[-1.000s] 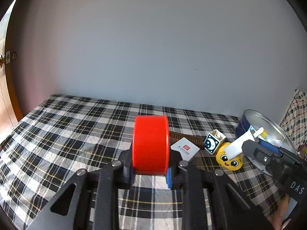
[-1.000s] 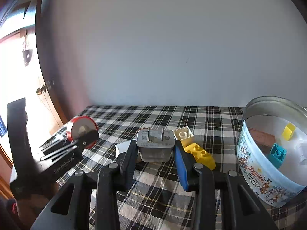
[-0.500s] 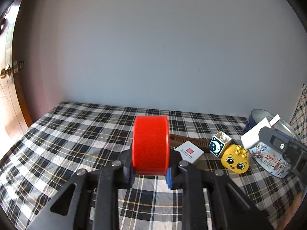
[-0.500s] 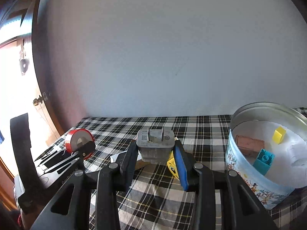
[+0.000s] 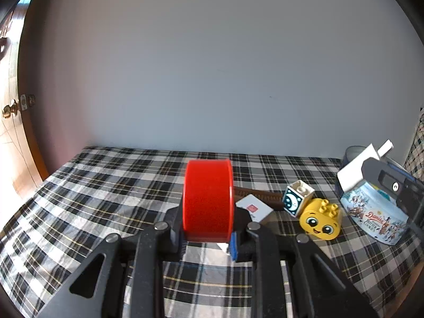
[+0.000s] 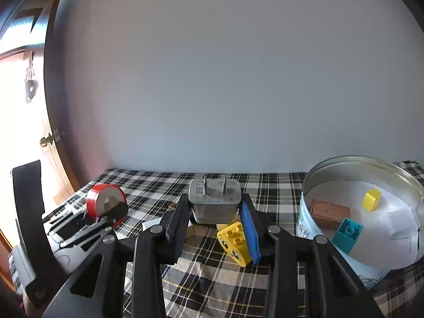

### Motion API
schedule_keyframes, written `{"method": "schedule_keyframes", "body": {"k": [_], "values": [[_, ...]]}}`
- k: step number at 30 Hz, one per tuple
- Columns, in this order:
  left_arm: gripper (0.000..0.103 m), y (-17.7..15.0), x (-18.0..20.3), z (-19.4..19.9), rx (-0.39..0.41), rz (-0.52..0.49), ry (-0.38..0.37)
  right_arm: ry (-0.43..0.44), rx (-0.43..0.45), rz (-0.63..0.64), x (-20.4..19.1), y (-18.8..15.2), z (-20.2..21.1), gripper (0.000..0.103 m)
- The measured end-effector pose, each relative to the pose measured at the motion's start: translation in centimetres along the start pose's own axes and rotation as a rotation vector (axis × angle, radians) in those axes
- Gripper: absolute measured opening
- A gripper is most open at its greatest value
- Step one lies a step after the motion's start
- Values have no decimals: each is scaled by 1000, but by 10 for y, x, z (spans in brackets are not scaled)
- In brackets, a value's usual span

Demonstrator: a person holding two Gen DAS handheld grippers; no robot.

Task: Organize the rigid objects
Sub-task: 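Grasp the white charger plug with right tool while left tool lifts the tape roll, then carry the red tape roll and white charger over the tin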

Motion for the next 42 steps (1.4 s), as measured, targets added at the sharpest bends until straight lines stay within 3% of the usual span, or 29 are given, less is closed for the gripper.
{"method": "schedule_keyframes", "body": {"k": [12, 20, 28, 42], "values": [[22, -2, 45, 0, -7, -15, -60, -42, 41, 24, 11, 3, 11, 41], [22, -1, 69, -2, -4, -29, -81, -145, 76, 153, 35, -10, 28, 41], [22, -2, 105, -2, 9, -65, -116, -159, 95, 57, 79, 0, 39, 40], [22, 3, 171, -13, 17, -102, -200, -238, 134, 9, 125, 8, 47, 40]]}}
Point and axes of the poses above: each gripper's, at about its wrist camera, not at the fingertips, and z roughly against the way its jaws point, x to its right, y to its top, the point moved 1 cm from there along -z, roughly the way its jaws point, and after that the axes turned 3 degrees about -x, right-handed, at the moved point
